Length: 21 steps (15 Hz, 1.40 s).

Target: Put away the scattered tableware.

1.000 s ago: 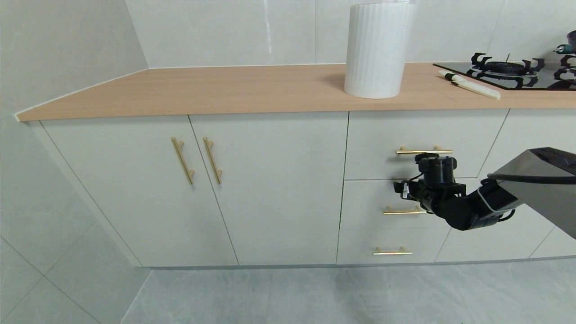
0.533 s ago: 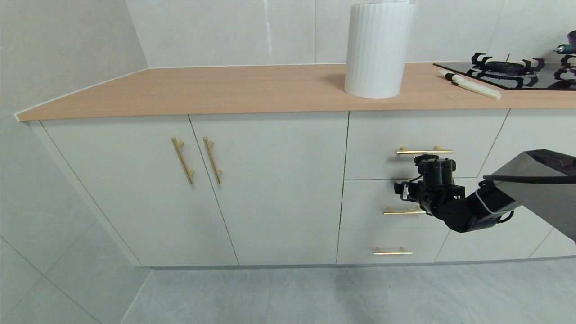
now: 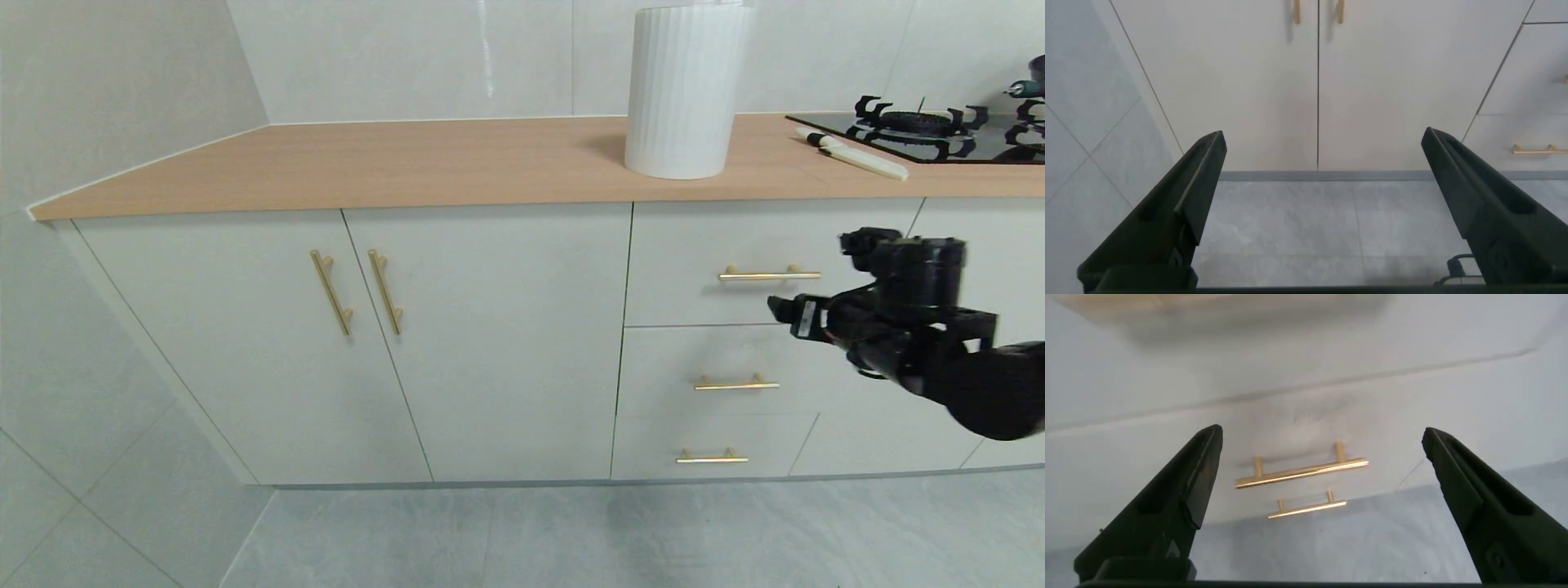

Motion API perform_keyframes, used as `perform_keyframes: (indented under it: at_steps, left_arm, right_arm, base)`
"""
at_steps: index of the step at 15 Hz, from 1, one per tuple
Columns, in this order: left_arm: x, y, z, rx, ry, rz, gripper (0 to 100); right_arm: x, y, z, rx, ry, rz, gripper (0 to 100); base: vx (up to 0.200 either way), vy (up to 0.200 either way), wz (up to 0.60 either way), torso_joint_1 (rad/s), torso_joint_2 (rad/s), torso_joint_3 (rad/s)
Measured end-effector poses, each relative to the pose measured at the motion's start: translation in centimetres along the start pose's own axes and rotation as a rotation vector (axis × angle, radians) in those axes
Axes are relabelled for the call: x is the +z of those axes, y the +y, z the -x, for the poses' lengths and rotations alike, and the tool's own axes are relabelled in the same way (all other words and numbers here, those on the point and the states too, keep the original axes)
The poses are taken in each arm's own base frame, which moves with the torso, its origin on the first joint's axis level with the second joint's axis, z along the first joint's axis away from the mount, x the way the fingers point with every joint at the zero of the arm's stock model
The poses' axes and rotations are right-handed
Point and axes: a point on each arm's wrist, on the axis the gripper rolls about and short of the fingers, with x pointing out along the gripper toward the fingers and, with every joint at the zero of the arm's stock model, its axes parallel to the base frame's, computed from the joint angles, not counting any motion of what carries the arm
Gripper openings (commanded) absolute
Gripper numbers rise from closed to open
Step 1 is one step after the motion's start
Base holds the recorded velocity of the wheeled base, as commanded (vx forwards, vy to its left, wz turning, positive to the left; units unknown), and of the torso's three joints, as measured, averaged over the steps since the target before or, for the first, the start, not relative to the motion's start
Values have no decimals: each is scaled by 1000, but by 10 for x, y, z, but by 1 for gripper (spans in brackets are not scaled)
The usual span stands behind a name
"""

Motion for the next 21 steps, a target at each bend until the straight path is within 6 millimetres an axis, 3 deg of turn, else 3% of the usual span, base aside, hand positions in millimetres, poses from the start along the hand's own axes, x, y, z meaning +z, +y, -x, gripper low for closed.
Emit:
perform_keyframes:
  at_steps: [3,6,9,12,15,18,21]
  left_arm:
    - [0,0,0,0,0,0,100]
    - [0,0,0,0,0,0,100]
    - [0,0,0,0,0,0,100]
    - [0,0,0,0,0,0,100]
    - [0,0,0,-1,0,0,100]
    - [0,0,0,0,0,0,100]
    - [0,0,0,0,0,0,100]
  right_arm:
    - [37,-24,83,4,-150,35,100]
    - [50,-57,174,-82,-324,146,100]
    - [30,-94,250,-212,-420,195,100]
    - [-16,-120,305,-315,-443,213,100]
    - [-71,-133,334,-394,-405,225,100]
    - [-109,-135,332,-402,-395,192,100]
    - [-135,-132,319,-218,-383,181,100]
  base:
    - [0,0,0,0,0,0]
    - [0,0,0,0,0,0]
    - [0,0,0,0,0,0]
    - [0,0,0,0,0,0]
    - [0,0,0,0,0,0]
    - [0,0,0,0,0,0]
    - [0,0,0,0,0,0]
